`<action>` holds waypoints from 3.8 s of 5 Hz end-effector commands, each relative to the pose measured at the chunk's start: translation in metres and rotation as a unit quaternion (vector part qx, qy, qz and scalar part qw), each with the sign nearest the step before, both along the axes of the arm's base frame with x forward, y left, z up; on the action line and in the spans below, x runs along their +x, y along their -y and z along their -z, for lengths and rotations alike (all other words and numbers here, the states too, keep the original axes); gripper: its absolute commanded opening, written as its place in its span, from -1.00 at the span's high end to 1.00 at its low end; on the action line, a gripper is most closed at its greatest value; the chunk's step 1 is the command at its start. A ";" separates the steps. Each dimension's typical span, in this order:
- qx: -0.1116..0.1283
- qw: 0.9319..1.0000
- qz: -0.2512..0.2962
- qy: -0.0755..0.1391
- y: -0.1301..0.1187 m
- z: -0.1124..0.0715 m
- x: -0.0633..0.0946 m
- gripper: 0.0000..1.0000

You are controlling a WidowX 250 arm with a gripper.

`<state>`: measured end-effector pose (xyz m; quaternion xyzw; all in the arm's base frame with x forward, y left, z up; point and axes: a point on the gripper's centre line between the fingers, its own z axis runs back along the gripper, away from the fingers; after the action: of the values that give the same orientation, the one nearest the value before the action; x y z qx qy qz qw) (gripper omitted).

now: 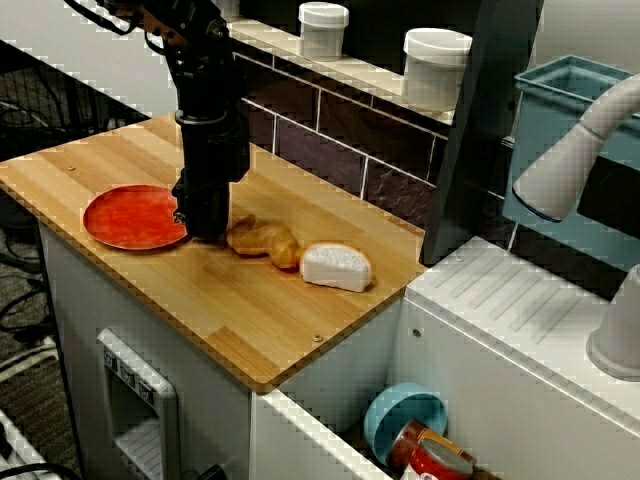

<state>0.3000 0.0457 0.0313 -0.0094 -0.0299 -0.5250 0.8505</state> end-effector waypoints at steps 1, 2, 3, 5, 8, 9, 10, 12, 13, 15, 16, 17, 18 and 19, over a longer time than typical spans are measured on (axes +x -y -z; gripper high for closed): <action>0.002 1.000 -0.004 0.028 0.000 -0.028 -0.002 1.00; -0.004 1.000 0.003 0.023 -0.002 -0.034 -0.002 0.85; -0.020 0.999 0.020 0.019 -0.002 -0.050 -0.003 -1.00; -0.039 0.995 0.087 0.008 0.000 -0.066 -0.004 -1.00; -0.034 0.999 0.032 0.004 0.027 -0.062 -0.002 -1.00; -0.034 0.999 0.002 0.002 0.040 -0.057 -0.006 -1.00; -0.057 0.998 -0.020 -0.009 0.051 -0.048 -0.012 -1.00; -0.059 0.998 -0.028 -0.009 0.057 -0.048 -0.007 -1.00; -0.063 0.997 -0.038 -0.005 0.053 -0.052 0.000 -1.00; -0.049 0.997 -0.051 0.035 0.048 -0.057 0.010 -1.00; -0.058 0.996 -0.062 0.042 0.043 -0.056 0.016 -1.00; -0.057 0.995 -0.074 0.040 0.041 -0.051 0.024 -1.00; -0.058 0.994 -0.080 0.041 0.041 -0.048 0.029 -1.00; -0.059 0.994 -0.084 0.039 0.039 -0.045 0.031 -1.00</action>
<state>0.3283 0.0077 0.0541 -0.0499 -0.0750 -0.4502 0.8884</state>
